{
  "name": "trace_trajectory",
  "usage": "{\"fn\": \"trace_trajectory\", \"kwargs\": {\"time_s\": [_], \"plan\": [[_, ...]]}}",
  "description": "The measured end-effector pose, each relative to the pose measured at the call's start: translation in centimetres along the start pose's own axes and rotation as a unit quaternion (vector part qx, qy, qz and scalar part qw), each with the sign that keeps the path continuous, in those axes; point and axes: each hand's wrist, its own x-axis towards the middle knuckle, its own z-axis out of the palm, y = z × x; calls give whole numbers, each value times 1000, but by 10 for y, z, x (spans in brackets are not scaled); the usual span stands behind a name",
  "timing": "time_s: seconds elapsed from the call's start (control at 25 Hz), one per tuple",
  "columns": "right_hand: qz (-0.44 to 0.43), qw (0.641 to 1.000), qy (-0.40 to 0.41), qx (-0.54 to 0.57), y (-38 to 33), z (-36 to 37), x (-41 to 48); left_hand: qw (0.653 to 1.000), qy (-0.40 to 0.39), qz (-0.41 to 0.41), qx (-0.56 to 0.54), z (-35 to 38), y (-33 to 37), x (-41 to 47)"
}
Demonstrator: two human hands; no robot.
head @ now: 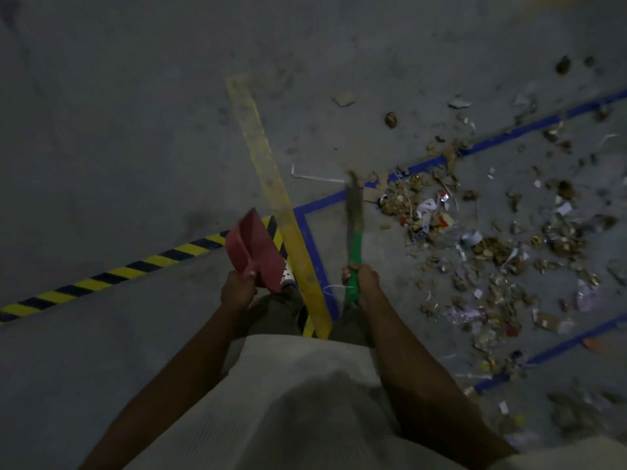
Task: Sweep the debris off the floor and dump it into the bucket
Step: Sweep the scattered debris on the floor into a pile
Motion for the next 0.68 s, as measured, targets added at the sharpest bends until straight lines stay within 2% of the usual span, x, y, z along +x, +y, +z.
{"fn": "trace_trajectory", "kwargs": {"time_s": [0.08, 0.16, 0.28, 0.36, 0.48, 0.6, 0.68], "plan": [[6, 998, -13, 68, 2, 7, -14, 1000, -9, 18, 7, -4, 18, 3], [8, 998, -28, 62, 20, 20, -35, 999, -25, 45, 6, -7, 34, 4], [-50, 998, -39, -9, 68, 37, -60, 998, -38, 42, -15, -8, 56, 3], [-82, 991, -84, -63, 82, 48, -65, 998, -43, 43, -13, -7, 65, 4], [-88, 973, -134, -166, 59, 68, -44, 999, -21, 46, 4, -9, 76, 7], [-64, 950, -186, -242, 20, 86, -11, 996, -2, 84, 29, -14, 80, 20], [-64, 943, -163, -284, 2, 94, 10, 995, -2, 89, 36, -17, 81, 31]]}}
